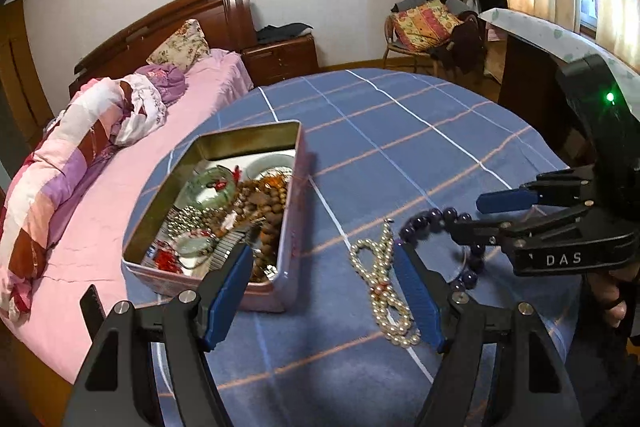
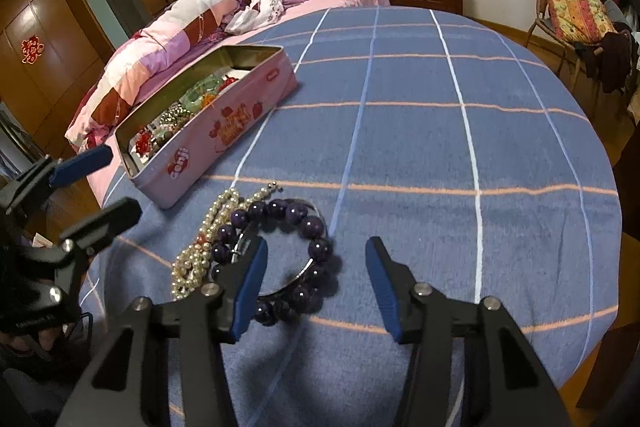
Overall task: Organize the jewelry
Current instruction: 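Move both tools back to the purple bead bracelet and silver bangle, then grasp the purple bead bracelet with the right tool while the left tool grasps the silver bangle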
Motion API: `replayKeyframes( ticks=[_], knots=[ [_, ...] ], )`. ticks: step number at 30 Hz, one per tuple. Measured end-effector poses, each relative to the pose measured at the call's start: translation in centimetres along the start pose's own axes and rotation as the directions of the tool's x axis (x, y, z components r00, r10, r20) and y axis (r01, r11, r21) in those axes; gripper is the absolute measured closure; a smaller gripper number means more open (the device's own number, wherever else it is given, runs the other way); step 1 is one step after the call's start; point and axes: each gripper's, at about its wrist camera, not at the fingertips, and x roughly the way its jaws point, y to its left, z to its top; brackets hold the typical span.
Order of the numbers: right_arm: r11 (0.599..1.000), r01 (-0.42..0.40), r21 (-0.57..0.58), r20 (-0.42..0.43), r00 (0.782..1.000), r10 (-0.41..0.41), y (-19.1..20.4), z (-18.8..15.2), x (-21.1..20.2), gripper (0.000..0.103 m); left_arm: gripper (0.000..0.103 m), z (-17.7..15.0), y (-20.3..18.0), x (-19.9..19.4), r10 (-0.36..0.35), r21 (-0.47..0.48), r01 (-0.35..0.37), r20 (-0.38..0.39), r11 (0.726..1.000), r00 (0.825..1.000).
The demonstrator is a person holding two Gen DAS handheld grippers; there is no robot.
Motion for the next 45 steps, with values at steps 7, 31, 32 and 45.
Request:
replayKeyframes(
  ticks=[7, 31, 32, 45],
  knots=[
    [1.0, -0.004, 0.007, -0.012, 1.0, 0.004, -0.2, -0.1, 0.2, 0.076, 0.03, -0.3, -0.3, 0.6, 0.001, -0.004, -0.001, -0.021, 1.0, 1.0],
    [0.989, 0.053, 0.136, 0.069, 0.996, -0.062, -3.8, 0.6, -1.2, 0.086, 0.057, -2.0, -2.6, 5.2, -0.126, -0.005, 0.127, -0.176, 0.992, 0.976],
    [0.988, 0.056, 0.144, 0.066, 0.996, -0.066, -4.1, 0.5, -1.2, 0.086, 0.057, -2.0, -2.5, 5.2, -0.124, -0.01, 0.124, -0.177, 0.992, 0.976],
    [0.982, 0.097, 0.16, 0.054, 0.993, -0.107, -5.6, 0.6, -1.8, 0.064, 0.057, 1.0, -2.3, 5.0, -0.111, -0.021, 0.109, -0.116, 0.994, 0.987]
  ],
)
